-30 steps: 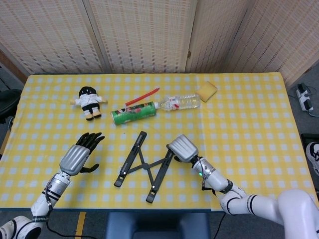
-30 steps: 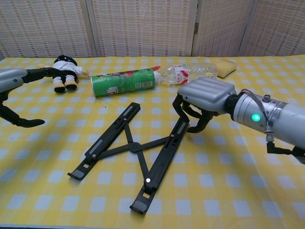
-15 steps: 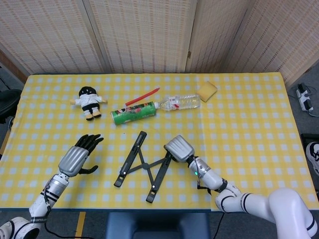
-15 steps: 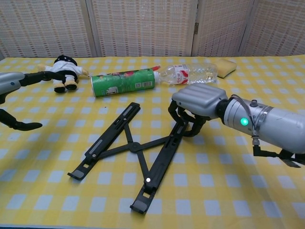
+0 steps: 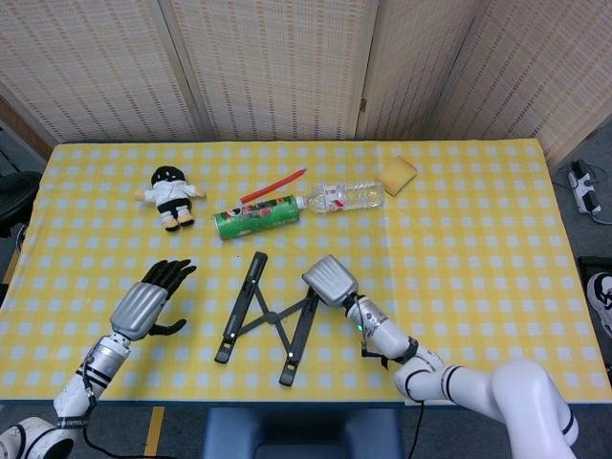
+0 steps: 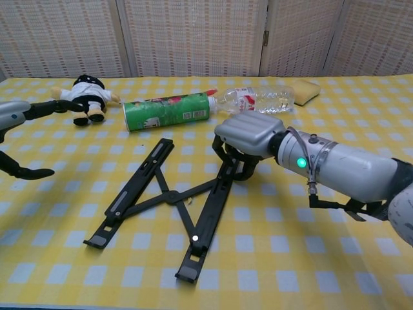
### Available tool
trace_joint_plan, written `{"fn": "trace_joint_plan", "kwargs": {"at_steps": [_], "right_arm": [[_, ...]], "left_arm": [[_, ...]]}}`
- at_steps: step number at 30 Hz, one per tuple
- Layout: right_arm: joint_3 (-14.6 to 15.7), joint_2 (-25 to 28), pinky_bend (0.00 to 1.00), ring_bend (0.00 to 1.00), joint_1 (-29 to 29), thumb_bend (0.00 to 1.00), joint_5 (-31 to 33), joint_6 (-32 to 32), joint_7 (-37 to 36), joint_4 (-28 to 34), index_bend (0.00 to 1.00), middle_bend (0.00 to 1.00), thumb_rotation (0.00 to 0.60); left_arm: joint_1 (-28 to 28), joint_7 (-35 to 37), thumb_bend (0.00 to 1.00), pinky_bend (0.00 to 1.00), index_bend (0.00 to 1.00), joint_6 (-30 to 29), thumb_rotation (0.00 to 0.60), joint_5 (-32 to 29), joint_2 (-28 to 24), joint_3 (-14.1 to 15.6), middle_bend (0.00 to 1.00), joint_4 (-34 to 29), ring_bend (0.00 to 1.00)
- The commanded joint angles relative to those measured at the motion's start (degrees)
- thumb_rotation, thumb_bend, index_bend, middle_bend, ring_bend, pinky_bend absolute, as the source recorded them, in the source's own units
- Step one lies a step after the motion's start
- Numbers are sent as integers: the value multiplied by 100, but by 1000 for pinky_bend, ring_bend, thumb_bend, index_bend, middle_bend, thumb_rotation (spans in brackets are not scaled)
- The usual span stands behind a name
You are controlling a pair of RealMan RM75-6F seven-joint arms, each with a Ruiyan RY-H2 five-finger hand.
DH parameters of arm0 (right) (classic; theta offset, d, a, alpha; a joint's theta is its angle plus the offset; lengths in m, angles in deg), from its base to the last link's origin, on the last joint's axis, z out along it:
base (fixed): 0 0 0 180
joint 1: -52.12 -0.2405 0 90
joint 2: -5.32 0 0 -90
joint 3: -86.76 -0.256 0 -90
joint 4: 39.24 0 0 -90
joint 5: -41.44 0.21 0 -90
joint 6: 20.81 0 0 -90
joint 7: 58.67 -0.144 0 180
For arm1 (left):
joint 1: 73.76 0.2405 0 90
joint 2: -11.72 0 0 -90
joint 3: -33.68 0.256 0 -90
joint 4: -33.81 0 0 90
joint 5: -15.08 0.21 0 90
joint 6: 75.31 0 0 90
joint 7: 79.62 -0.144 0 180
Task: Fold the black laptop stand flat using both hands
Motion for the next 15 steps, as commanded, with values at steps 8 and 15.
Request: {"fn": "trace_joint_plan", "kwargs": {"at_steps": [8, 15], "right_arm": [[-148, -182, 870, 910, -438, 258, -111, -56, 163, -180, 673, 820, 600], [-24, 720, 870, 905, -171, 259, -160, 261, 629, 1234, 648, 815, 600]], "left_arm": [[-169, -126, 295, 0, 75, 87, 600, 68, 124, -129, 77, 345, 0], [-469, -369, 293, 99, 178, 8, 600, 406, 478, -247, 172, 1141, 97]]}}
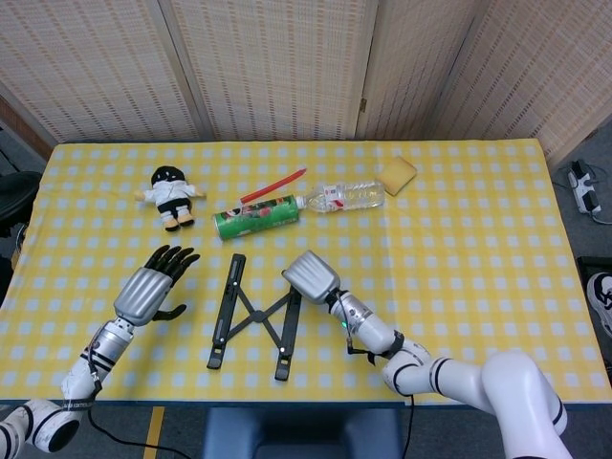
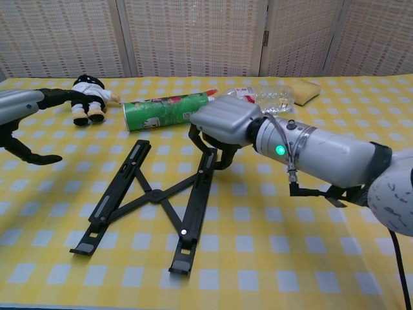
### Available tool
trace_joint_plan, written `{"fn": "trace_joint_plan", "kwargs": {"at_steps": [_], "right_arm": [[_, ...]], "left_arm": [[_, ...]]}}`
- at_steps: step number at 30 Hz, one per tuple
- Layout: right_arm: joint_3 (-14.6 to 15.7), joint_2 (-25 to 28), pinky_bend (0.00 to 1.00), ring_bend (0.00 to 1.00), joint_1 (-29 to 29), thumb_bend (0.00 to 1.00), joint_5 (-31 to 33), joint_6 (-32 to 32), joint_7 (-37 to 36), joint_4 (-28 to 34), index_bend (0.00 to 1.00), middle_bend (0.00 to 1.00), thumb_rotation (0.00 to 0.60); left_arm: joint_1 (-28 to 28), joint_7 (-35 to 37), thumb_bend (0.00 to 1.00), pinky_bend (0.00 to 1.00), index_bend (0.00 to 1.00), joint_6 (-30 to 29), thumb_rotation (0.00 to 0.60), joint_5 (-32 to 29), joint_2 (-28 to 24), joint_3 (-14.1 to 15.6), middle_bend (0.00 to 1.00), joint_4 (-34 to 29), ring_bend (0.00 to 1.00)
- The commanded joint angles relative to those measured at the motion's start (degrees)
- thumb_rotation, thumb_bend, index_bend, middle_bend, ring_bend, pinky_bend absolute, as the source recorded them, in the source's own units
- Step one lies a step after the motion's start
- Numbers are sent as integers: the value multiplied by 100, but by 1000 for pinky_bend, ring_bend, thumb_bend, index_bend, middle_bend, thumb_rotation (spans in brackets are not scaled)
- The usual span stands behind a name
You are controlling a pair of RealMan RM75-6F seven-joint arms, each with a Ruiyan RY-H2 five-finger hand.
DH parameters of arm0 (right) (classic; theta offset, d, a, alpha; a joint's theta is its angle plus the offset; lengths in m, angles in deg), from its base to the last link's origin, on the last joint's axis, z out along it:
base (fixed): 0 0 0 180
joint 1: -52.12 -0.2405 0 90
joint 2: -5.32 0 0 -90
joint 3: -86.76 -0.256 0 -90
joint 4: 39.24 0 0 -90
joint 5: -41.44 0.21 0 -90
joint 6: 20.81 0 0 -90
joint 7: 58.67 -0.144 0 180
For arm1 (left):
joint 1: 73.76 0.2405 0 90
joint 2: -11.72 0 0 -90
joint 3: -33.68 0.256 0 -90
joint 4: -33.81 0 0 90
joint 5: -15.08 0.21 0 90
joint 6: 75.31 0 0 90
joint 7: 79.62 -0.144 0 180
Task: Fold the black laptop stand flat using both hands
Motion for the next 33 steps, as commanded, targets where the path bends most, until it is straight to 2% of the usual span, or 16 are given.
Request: {"fn": "trace_joint_plan", "kwargs": {"at_steps": [1, 4, 6, 13, 20, 24, 33], "right_arm": [[91, 623, 870, 905, 202, 259, -25, 235, 356, 970, 648, 815, 600], [130, 895, 870, 905, 291, 259, -18, 340, 519, 1562, 648, 815, 600], [176, 1009, 870, 904, 337, 259, -40, 409, 636, 1855, 648, 815, 600], [393, 1063, 870, 904, 400, 259, 9, 361, 981, 2223, 648, 815, 600], [561, 937, 870, 906, 413, 259, 16, 266, 1066, 2214, 648, 815, 600], [624, 899, 870, 908, 437, 259, 3, 261, 1073, 2182, 648, 815, 600], [702, 846, 870, 904, 490, 258, 30, 229, 1020, 2123, 649, 815, 600]], "left_arm": [[-201, -161, 292, 124, 209, -59, 600, 246, 250, -60, 205, 457, 128], [-362, -288, 254, 206, 309, -56, 600, 365, 466, -100, 321, 845, 219], [-477, -382, 217, 236, 339, -9, 600, 410, 602, -123, 361, 1074, 248], [-743, -450, 140, 263, 298, 189, 600, 390, 1016, -156, 373, 1633, 249], [-905, -645, 118, 219, 176, 442, 600, 225, 1309, -186, 300, 1916, 187], [-961, -683, 110, 215, 145, 529, 600, 141, 1465, -195, 261, 2073, 162], [-1049, -826, 108, 138, 103, 755, 600, -35, 1784, -168, 193, 2619, 116]]}}
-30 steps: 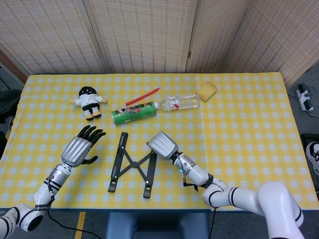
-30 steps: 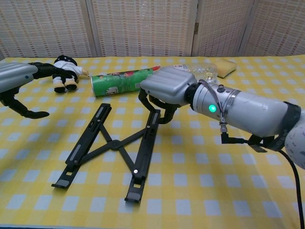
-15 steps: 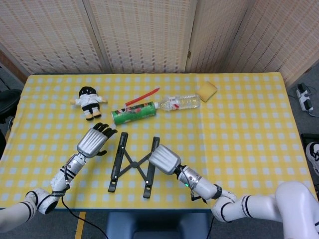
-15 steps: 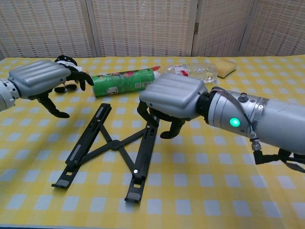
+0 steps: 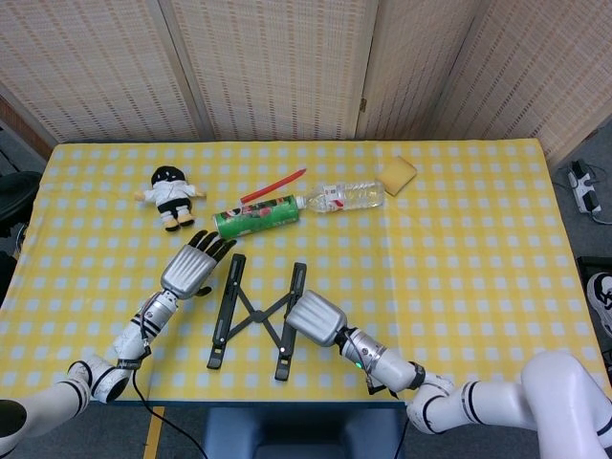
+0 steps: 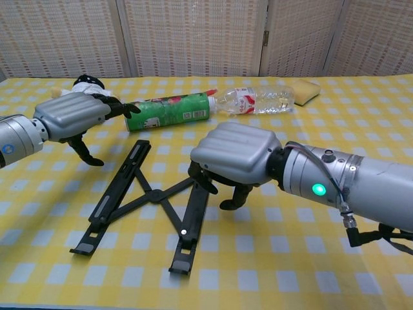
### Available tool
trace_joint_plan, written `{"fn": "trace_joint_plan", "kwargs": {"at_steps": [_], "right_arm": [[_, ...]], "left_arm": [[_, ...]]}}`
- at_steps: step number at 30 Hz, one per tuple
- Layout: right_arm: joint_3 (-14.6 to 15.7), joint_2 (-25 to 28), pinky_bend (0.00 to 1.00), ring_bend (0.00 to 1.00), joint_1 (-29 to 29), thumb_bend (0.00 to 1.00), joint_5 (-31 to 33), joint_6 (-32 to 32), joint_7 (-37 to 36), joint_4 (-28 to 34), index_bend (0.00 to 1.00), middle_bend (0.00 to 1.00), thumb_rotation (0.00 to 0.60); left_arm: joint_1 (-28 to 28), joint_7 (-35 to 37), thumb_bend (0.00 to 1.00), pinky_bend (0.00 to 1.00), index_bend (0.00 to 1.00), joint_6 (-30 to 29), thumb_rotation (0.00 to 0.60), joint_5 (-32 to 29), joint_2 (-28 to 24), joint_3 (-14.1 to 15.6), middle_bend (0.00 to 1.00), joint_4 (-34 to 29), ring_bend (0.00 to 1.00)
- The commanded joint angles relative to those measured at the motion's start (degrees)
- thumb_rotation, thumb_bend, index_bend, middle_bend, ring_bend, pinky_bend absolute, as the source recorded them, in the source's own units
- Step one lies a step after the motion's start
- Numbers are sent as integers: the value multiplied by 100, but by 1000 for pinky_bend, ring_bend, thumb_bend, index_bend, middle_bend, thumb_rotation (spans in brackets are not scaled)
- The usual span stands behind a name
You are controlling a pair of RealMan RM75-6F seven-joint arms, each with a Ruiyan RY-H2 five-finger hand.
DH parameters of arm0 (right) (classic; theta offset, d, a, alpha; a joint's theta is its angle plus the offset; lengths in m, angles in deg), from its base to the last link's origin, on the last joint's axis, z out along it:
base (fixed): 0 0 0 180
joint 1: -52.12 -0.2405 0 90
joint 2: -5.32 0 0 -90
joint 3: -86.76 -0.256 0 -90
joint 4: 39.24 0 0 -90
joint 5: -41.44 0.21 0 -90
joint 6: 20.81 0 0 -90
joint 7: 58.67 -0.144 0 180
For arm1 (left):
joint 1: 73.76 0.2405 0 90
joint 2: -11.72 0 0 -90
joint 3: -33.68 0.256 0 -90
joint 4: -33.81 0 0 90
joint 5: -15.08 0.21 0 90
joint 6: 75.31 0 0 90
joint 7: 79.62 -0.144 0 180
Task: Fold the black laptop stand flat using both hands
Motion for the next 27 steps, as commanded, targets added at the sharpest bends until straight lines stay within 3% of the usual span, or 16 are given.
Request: {"fn": "trace_joint_plan", "kwargs": {"at_steps": [1, 27], "right_arm": [[2, 6, 870, 903, 6, 258, 9, -10, -11, -9, 648, 815, 600], [-20, -571, 870, 907, -147, 259, -55, -255, -222, -825, 648, 815, 600]], "left_arm": [[-28, 73, 108, 132, 100, 98, 600, -84, 113, 12, 190, 166, 114], [-92, 542, 108, 105, 96, 189, 600, -183, 366, 111, 178, 308, 99]]}}
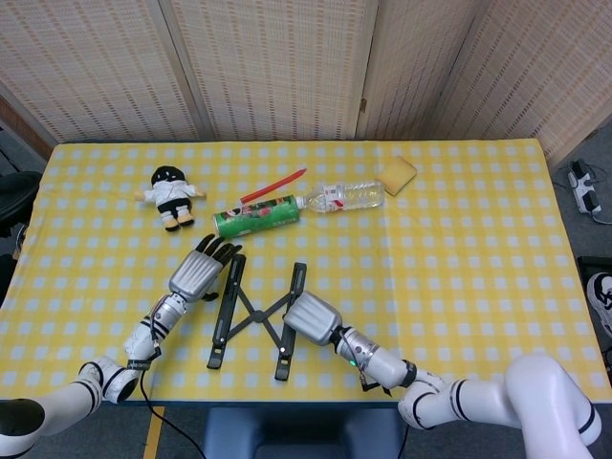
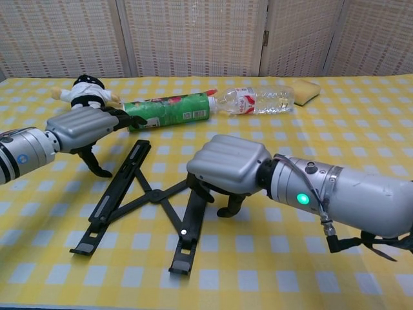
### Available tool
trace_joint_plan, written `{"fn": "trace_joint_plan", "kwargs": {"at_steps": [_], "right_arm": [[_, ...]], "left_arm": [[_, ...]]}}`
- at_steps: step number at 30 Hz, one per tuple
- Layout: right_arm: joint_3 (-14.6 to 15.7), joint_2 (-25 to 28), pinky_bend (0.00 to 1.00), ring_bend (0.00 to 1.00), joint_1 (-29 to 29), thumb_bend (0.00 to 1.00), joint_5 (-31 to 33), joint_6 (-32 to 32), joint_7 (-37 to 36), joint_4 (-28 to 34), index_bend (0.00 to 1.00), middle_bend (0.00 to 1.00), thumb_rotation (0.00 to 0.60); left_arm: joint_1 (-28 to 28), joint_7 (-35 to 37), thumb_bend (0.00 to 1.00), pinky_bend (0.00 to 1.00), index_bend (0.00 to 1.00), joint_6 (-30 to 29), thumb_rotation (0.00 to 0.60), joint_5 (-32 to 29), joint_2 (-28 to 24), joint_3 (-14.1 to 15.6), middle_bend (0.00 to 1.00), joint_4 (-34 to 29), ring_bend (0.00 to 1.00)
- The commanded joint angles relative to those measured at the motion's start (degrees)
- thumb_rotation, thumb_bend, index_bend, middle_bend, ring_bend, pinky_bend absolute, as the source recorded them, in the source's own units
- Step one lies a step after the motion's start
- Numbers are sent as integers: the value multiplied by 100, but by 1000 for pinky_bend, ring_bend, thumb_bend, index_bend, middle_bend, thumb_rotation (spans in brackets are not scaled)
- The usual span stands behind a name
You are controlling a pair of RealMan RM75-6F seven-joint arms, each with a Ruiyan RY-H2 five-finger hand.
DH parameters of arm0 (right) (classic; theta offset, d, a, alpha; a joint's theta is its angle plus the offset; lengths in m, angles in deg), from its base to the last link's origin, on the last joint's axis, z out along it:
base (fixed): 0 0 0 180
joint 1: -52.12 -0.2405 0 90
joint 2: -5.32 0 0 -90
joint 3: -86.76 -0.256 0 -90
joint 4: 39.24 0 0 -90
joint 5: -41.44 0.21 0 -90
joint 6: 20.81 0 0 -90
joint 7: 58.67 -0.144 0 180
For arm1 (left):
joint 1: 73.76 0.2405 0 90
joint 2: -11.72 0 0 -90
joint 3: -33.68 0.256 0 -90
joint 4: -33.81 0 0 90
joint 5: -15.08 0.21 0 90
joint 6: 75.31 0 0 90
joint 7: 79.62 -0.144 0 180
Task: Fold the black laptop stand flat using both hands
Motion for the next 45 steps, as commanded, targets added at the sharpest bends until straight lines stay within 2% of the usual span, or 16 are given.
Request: {"fn": "trace_joint_plan", "kwargs": {"at_steps": [1, 9, 25, 35, 45], "right_arm": [[-22, -123, 869, 906, -52, 259, -34, -37, -16, -144, 648, 815, 600], [-110, -397, 870, 911, -139, 258, -72, -40, -26, -485, 648, 821, 600], [-215, -682, 869, 917, -254, 258, -74, -67, 17, -733, 648, 823, 600], [-273, -803, 870, 922, -315, 259, -98, -43, 31, -791, 648, 823, 600], [-289, -886, 870, 921, -361, 258, -154, -15, 34, -764, 648, 823, 600]], "left_arm": [[0, 24, 108, 105, 96, -3, 600, -13, -4, -3, 178, -19, 99], [5, 121, 109, 105, 96, -4, 600, -38, 6, 9, 177, -31, 96], [24, 410, 108, 104, 96, -35, 600, -51, 7, 23, 177, -182, 92], [18, 540, 108, 101, 94, -63, 600, -35, -31, 25, 175, -478, 85], [-21, 345, 108, 92, 83, 8, 600, -59, -92, 26, 168, -901, 79]]}}
